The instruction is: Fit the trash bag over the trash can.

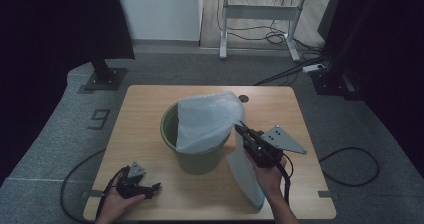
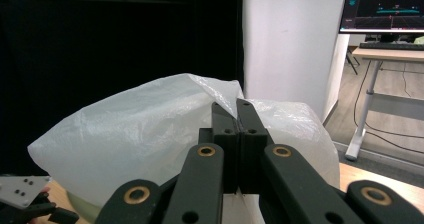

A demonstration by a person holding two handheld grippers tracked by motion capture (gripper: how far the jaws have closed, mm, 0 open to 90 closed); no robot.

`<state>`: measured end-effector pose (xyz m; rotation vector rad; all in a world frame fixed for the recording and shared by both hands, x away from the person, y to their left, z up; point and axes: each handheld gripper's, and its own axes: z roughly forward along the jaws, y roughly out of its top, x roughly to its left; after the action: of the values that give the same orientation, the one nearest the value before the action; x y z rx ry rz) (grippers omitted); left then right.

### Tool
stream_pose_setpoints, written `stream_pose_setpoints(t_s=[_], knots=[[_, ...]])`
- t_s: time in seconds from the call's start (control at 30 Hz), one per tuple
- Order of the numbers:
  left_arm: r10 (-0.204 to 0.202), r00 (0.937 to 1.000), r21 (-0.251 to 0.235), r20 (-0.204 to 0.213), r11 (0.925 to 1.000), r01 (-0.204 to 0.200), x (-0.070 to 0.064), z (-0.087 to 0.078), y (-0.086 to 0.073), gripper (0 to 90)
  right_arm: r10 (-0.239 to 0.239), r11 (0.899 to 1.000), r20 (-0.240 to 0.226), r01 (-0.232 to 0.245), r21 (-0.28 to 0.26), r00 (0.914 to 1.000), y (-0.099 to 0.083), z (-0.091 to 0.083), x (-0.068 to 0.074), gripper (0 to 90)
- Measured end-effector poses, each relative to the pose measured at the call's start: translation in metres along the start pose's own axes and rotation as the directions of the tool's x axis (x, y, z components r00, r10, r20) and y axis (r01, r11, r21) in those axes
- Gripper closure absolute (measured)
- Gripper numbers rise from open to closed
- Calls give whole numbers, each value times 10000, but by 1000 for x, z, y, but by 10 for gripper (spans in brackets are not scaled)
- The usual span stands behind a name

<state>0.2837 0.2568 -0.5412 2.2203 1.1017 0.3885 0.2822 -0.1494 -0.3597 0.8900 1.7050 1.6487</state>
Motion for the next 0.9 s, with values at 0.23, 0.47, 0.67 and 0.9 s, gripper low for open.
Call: stream_pose_setpoints(t_s=[0.23, 0.47, 0.67, 0.9], knots=[[25, 10000, 36, 47, 10000, -25, 0, 0, 0, 145, 166, 9996, 69, -164, -221, 9998, -2, -15, 2, 884], [8, 10000, 30, 37, 10000, -8, 0, 0, 0, 145, 135, 9997, 66, -134, -187, 9999, -8, -22, 5, 884], [9, 10000, 6, -1, 10000, -9, 0, 0, 0, 145, 129, 9999, 134, -129, -38, 9998, -12, -21, 3, 884], [-241, 9990, -878, -386, 9959, 207, -2, -17, 12, 154, 250, 9996, 292, -246, -145, 9993, -8, -24, -6, 884]])
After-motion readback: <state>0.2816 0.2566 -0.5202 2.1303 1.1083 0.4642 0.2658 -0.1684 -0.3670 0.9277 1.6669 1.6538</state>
